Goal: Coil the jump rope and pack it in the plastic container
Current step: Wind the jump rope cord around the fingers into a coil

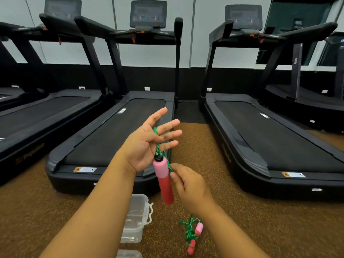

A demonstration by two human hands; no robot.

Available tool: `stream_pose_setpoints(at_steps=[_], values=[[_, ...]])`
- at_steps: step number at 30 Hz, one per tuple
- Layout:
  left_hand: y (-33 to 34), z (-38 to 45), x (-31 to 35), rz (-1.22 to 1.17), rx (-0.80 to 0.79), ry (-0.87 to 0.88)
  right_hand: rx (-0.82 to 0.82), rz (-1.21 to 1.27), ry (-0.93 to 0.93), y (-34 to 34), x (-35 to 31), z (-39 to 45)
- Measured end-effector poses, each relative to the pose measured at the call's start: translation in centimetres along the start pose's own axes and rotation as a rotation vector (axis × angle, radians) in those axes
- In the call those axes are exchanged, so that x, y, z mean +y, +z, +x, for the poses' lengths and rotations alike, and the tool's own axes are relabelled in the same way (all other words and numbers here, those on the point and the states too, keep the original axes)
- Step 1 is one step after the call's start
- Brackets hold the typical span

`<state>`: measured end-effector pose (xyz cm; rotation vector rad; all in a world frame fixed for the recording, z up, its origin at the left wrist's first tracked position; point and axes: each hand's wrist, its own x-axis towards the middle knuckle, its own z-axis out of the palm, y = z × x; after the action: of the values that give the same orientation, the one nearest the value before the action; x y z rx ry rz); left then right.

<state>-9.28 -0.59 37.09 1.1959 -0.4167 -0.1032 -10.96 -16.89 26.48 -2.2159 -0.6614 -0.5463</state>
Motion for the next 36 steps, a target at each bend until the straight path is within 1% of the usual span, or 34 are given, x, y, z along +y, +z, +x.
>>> stream_pose_setpoints(at_steps=[5, 9, 12, 15, 17, 19, 22, 25, 28, 31, 36], values=[[-0.7, -0.6, -0.5, 0.021, 0.042, -0.032, 0.003, -0.170, -0.214, -1.1, -1.3, 0.3], [-0.9, -0.9, -1.1, 0.000, -0.003, -0.089, 0.007, -0.266, -0.370, -2.5, -2.6, 1.7], [-0.5, -1.1, -1.3, -0.058, -0.062, -0.151, -0.004, -0.250, -0.402, -3.7, -3.5, 3.3], [-0.3, -1.1, -1.6, -0.076, -0.114, -0.189, 0.019, -0.299, -0.382, -5.1, -4.1, 5.1], [-0.3, -1.0, -1.6, -0.058, -0.172, -0.210, 0.017, -0.271, -0.330, -6.0, -4.2, 6.3], [-0.2, -1.1, -1.3, -0.005, -0.241, -0.230, -0.020, -0.171, -0.218, -6.7, -4.0, 7.3], [-0.2, -1.1, -0.8, 0.034, -0.264, -0.231, -0.089, -0.001, -0.029, -7.3, -3.5, 8.2], [0.0, -1.3, -0.3, -0.039, -0.306, -0.199, -0.098, 0.161, 0.091, -7.1, -2.8, 8.3], [0.3, -1.3, 0.1, -0.125, -0.345, -0.140, -0.097, 0.254, 0.141, -6.2, -2.3, 7.6], [0.7, -1.1, 0.6, -0.151, -0.288, -0.082, -0.150, 0.357, 0.164, -5.0, -1.9, 6.7], [0.6, -0.9, 1.4, 0.015, -0.127, 0.036, -0.235, 0.344, 0.192, -3.4, -1.2, 5.3]])
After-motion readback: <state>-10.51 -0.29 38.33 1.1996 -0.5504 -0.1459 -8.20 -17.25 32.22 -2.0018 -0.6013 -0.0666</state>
